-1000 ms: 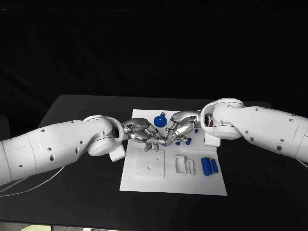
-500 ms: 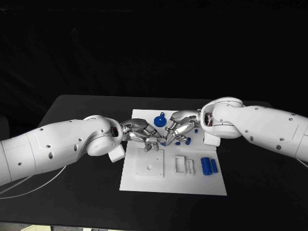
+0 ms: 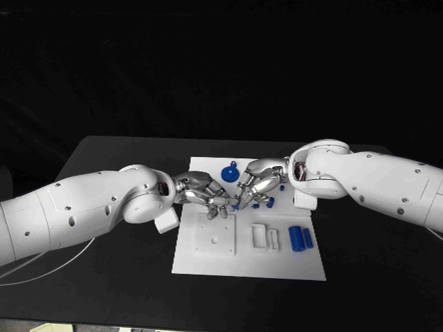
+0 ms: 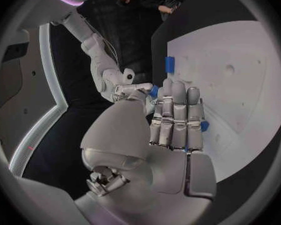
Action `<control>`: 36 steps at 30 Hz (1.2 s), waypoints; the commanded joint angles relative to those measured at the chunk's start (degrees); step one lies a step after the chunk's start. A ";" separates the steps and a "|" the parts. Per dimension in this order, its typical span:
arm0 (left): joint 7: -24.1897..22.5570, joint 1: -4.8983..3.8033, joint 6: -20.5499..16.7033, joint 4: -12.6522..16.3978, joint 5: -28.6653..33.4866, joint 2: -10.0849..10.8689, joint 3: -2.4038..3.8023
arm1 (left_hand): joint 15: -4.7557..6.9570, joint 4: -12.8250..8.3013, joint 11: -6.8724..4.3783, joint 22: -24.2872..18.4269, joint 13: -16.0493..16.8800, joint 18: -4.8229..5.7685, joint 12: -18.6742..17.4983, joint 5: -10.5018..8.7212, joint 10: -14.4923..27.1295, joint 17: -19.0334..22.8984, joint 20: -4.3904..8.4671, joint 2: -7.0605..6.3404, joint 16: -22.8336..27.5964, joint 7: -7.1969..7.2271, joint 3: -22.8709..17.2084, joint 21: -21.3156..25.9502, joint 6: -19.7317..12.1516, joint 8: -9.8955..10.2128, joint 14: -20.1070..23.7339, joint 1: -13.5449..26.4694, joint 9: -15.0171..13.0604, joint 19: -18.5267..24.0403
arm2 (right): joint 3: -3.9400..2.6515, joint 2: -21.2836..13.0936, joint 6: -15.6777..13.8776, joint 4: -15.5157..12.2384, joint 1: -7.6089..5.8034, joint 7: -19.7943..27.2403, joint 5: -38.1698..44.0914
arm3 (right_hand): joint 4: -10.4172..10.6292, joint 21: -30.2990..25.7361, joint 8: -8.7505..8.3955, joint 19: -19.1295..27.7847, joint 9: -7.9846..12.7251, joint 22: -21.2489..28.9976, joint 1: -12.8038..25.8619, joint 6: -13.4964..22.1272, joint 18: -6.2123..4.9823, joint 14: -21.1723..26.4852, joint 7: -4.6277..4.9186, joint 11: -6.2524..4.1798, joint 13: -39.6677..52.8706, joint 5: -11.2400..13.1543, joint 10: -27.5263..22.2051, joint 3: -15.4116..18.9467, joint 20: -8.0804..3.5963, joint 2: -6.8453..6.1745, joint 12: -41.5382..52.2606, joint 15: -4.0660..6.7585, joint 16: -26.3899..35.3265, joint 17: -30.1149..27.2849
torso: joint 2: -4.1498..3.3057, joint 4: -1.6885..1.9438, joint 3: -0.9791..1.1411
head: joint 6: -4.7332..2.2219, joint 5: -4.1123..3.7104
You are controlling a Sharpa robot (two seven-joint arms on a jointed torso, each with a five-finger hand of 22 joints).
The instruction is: Assemble the parts on the task board
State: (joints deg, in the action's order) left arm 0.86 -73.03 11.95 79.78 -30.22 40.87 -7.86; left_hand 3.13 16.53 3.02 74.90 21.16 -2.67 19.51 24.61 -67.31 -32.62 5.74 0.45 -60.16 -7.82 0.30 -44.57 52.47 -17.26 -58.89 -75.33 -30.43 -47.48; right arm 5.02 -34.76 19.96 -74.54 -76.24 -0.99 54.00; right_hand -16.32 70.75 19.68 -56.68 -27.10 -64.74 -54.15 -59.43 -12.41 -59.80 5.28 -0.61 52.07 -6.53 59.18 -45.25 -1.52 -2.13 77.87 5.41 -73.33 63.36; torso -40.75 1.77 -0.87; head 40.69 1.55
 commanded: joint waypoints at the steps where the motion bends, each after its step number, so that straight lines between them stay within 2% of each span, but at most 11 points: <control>1: -1.35 -0.07 2.57 0.11 0.85 -0.07 0.10 | -0.24 0.12 -0.10 1.30 0.10 0.14 0.11 0.05 -0.31 -0.08 2.67 -0.07 -0.10 0.01 -0.31 0.12 -0.21 0.17 0.14 0.70 -0.04 0.43 | 0.01 0.07 0.47 0.15 0.06 -0.37 0.44 | -0.11 0.29 0.18 0.42 -0.17 -0.06 -0.08 0.07 -2.59 0.48 0.38 0.10 0.10 -0.36 -0.45 0.38 0.03 0.73 0.28 0.05 -0.28 0.08 | -0.02 0.02 -0.01 | 0.07 -0.07; 6: -1.59 -0.07 1.73 -0.35 0.25 0.02 0.11 | -0.10 0.20 -0.23 1.25 0.30 0.15 0.26 -0.49 -0.56 -0.25 2.81 -1.71 -0.50 0.01 -0.70 -0.10 -0.21 0.20 0.05 2.97 -0.02 0.28 | 0.01 0.10 0.80 0.16 0.06 -0.32 0.44 | -0.12 0.30 0.18 0.43 -0.18 -0.06 -0.10 0.08 -2.59 0.50 0.38 0.10 0.12 -0.38 -0.46 0.40 0.04 0.74 0.29 0.04 -0.28 0.09 | -0.01 0.01 -0.01 | 0.18 -0.06; 10: -1.70 -0.07 1.95 -0.33 -0.02 -0.09 0.11 | -0.03 0.18 -0.30 1.24 0.41 0.14 0.34 -0.86 -0.67 -0.32 2.90 -2.16 -0.66 0.06 -1.22 -0.17 -0.11 0.16 0.10 4.18 -0.04 0.25 | 0.01 0.20 0.90 0.17 0.06 -0.29 0.44 | -0.12 0.30 0.18 0.45 -0.18 -0.06 -0.11 0.07 -2.59 0.50 0.38 0.10 0.13 -0.39 -0.47 0.41 0.04 0.75 0.29 0.04 -0.29 0.10 | -0.02 0.02 0.01 | 0.15 -0.12; 24: -0.89 -0.07 2.67 -0.23 -2.05 -0.33 0.10 | 0.01 -0.18 -0.30 1.30 0.55 0.09 0.30 -1.29 -0.53 -0.41 2.98 -1.58 -0.87 -0.09 -2.63 -0.35 -0.61 0.45 0.30 2.86 0.08 0.47 | 0.01 0.31 1.14 0.11 0.07 -0.10 -0.32 | -0.11 0.32 0.17 0.49 -0.19 -0.06 -0.11 0.08 -2.59 0.54 0.39 0.11 0.18 -0.47 -0.50 0.48 0.06 0.81 0.31 0.02 -0.30 0.12 | -0.03 0.02 0.04 | 0.26 -0.05; 29: -0.72 -0.06 3.03 -0.24 -2.18 -0.42 0.10 | -0.02 -0.41 -0.29 1.31 0.69 0.11 0.34 -1.77 -0.49 -0.47 2.94 -0.49 -1.03 -0.12 -3.32 -0.57 -0.63 0.43 0.41 0.91 0.04 0.66 | 0.00 0.37 1.28 0.11 0.07 -0.07 -0.53 | -0.12 0.33 0.17 0.52 -0.19 -0.06 -0.10 0.08 -2.59 0.56 0.39 0.11 0.21 -0.56 -0.52 0.52 0.08 0.83 0.32 0.02 -0.31 0.13 | -0.03 0.02 0.04 | 0.32 -0.02; 36: -0.74 -0.06 3.31 -0.14 -2.18 -0.65 0.10 | -0.03 -0.62 -0.28 1.30 0.81 0.15 0.36 -1.97 -0.46 -0.49 2.91 0.08 -1.14 -0.08 -3.57 -0.75 -0.57 0.35 0.50 -0.95 -0.02 0.87 | 0.00 0.58 1.54 0.14 0.07 -0.10 -0.61 | -0.13 0.34 0.17 0.55 -0.20 -0.06 -0.11 0.09 -2.59 0.58 0.40 0.11 0.24 -0.65 -0.54 0.57 0.09 0.87 0.33 0.01 -0.32 0.15 | -0.01 0.00 0.04 | 0.35 -0.01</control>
State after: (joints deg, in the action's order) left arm 0.85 -73.06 13.64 79.35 -32.23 40.51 -7.82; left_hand 3.08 15.95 2.76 74.93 21.88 -2.62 19.51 22.81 -67.56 -33.02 5.64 0.62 -61.05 -8.08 -3.05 -45.02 52.20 -17.04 -58.87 -75.86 -30.46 -46.98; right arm 5.05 -34.37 20.73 -74.33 -76.20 -1.18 53.88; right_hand -16.55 70.75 19.55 -56.49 -27.26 -64.74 -54.39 -59.39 -12.42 -59.70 5.26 -0.40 52.23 -7.07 58.98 -45.03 -1.33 -1.89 77.87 5.32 -73.33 63.45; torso -40.78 1.77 -0.81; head 41.02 1.56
